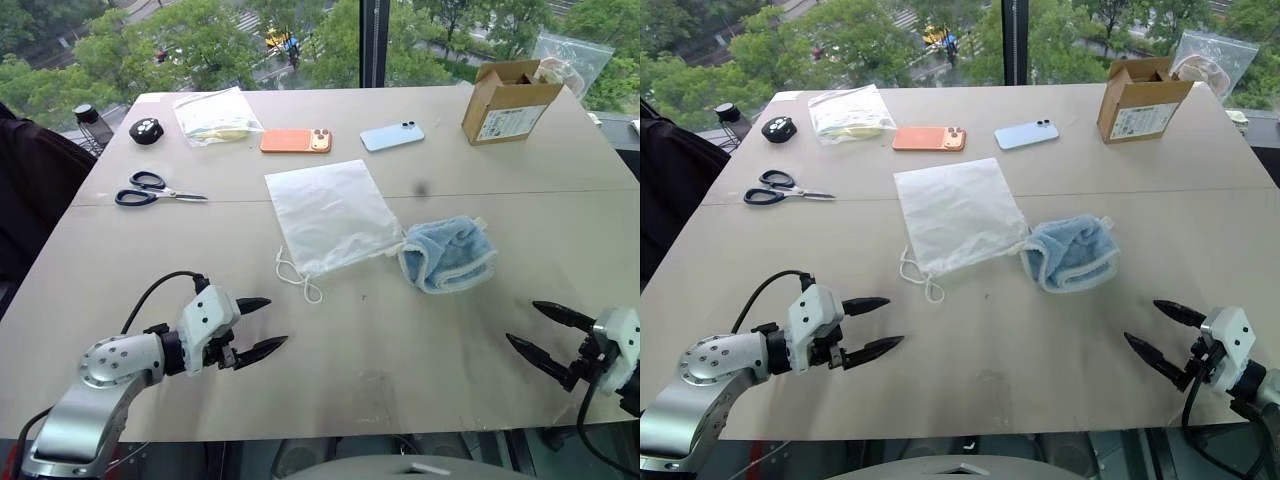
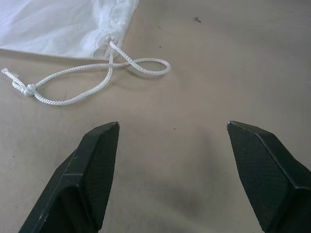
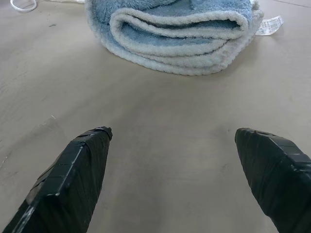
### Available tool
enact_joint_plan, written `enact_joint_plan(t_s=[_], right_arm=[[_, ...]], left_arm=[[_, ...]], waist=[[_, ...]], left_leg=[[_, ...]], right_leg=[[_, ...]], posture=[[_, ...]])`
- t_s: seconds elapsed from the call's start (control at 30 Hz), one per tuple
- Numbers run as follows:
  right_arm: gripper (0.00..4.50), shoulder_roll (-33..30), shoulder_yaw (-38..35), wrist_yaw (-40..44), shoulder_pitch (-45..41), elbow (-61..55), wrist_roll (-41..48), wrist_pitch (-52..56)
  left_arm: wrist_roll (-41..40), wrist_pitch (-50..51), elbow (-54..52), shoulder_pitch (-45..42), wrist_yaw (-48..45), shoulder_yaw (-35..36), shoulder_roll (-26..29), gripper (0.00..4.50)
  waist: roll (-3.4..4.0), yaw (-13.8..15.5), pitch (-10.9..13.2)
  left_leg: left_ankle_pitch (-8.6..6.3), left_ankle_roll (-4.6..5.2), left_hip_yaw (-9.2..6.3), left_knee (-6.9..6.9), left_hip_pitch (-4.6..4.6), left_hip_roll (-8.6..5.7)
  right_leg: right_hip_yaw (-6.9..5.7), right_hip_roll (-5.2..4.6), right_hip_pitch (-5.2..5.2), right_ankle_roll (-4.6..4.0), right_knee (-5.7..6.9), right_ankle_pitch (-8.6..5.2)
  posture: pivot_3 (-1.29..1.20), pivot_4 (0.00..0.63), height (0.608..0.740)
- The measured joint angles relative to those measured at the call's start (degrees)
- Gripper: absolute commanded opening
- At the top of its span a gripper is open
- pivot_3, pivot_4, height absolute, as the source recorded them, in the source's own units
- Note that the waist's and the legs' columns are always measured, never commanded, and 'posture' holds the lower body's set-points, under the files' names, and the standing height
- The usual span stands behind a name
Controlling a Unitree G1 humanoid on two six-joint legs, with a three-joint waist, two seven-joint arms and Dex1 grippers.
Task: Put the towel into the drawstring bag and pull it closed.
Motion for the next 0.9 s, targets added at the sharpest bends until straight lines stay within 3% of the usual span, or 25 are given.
enact_joint_plan(t_s=[0.57,0.73,0.9], right_arm=[[4.36,2.0,2.1,0.0,-1.5,-0.3,0.5,-0.8],[4.36,2.0,3.9,0.2,0.9,-7.5,4.1,2.7],[4.36,2.6,5.6,-4.1,1.0,-16.4,6.3,6.9]], left_arm=[[-2.4,3.4,0.0,-3.4,1.1,-1.3,-1.6,3.67],[-8.2,7.7,-0.1,-11.5,4.5,0.2,-5.1,3.67],[1.2,5.6,3.8,-22.2,10.9,-8.4,-8.1,3.67]], waist=[[-0.01,0.5,0.0],[-0.01,0.9,0.0],[-0.09,0.7,-0.1]], left_leg=[[0.0,0.01,0.02,0.0,0.02,0.0],[0.0,0.01,-0.02,0.03,0.01,0.0],[0.0,0.0,0.06,0.09,0.04,-0.05]], right_leg=[[0.02,0.0,-0.01,0.0,0.02,0.0],[-0.02,0.01,0.0,0.01,0.06,0.01],[0.06,0.05,0.02,0.09,0.07,0.05]], posture=[[0.0,0.15,0.74],[0.0,0.15,0.74],[0.0,0.15,0.74]])
